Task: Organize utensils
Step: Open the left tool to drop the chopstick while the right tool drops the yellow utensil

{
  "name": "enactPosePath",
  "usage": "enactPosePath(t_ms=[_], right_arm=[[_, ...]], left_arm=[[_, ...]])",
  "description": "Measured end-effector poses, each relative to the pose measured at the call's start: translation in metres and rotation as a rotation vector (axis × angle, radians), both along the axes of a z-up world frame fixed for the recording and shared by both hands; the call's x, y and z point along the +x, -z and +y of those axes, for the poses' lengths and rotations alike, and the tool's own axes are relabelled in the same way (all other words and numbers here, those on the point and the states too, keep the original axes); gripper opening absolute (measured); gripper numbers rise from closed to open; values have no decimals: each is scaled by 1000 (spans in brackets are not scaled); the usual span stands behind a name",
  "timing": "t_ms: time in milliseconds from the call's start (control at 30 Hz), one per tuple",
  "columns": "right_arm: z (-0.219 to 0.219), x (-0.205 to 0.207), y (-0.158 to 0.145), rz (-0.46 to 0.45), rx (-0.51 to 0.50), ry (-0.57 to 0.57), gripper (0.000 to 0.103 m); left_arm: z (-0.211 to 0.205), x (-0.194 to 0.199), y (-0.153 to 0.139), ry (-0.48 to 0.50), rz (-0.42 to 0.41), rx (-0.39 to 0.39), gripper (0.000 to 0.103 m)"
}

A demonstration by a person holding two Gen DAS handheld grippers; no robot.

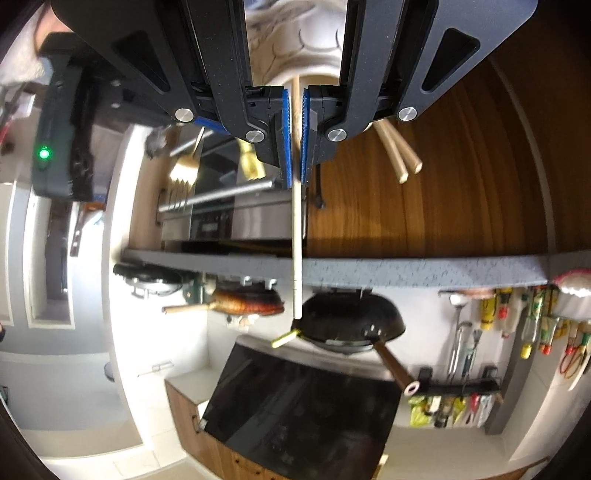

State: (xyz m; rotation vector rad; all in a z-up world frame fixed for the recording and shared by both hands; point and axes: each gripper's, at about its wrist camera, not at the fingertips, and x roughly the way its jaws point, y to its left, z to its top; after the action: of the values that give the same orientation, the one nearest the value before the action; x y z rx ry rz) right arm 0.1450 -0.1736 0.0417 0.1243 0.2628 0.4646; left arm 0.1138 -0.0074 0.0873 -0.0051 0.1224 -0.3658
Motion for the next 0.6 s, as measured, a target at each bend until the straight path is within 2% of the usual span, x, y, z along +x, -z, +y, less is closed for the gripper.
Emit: enactPosePath(t_ms=[167,400,467,533,600], right_arm=[[-2,-6,7,35,-23,10,10],[-9,-6,7,46,8,7,10],[-9,-7,7,44,13,1,12],[-9,-9,6,38,14,-4,22],[-9,-13,6,29,13,-9,24]], left_arm=[[1,4,8,-20,49,29,5],[4,6,16,-23,97,44,6],[3,4,18,-29,93,53,9],[3,2,18,-27,86,57,11],[3,-1,17,-26,79,56,13]])
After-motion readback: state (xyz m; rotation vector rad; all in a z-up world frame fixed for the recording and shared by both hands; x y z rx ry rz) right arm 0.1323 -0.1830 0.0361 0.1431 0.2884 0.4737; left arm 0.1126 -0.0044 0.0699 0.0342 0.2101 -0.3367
